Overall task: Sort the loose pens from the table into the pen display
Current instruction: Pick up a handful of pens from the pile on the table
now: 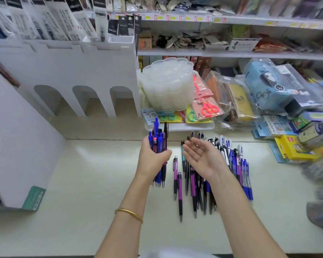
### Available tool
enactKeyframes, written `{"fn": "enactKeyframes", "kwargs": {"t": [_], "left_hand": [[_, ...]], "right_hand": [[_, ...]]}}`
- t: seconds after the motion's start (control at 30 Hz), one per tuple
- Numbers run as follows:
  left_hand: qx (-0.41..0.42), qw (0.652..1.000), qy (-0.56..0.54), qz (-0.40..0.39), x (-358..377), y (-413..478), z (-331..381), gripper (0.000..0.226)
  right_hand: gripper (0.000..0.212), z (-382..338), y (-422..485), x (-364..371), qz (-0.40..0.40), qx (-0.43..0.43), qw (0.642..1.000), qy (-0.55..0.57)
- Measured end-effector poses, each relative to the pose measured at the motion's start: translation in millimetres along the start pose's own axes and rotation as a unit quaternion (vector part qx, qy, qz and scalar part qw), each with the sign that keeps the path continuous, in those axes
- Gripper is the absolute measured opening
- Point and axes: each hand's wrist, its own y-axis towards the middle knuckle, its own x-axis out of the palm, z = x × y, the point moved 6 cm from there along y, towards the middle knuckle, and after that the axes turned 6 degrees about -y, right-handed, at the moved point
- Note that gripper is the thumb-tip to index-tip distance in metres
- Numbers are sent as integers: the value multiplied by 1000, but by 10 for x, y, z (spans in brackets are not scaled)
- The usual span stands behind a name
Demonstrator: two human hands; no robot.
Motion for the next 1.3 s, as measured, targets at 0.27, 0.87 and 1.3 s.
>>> {"fn": "enactKeyframes", "kwargs": {"t": [0.27, 0.87, 1.3], "left_hand": [[-69, 947, 310, 38, 200, -229, -760, 54], [-110, 854, 496, 111, 312, -333, -826, 38], [69, 960, -10, 270, 155, -716, 127, 46]], "right_hand": [[16, -40, -30, -306, 32, -9, 999, 10], [14, 13, -26, -358, -33, 44, 998, -29], [26, 528, -365, -172, -60, 102, 974, -192]]}}
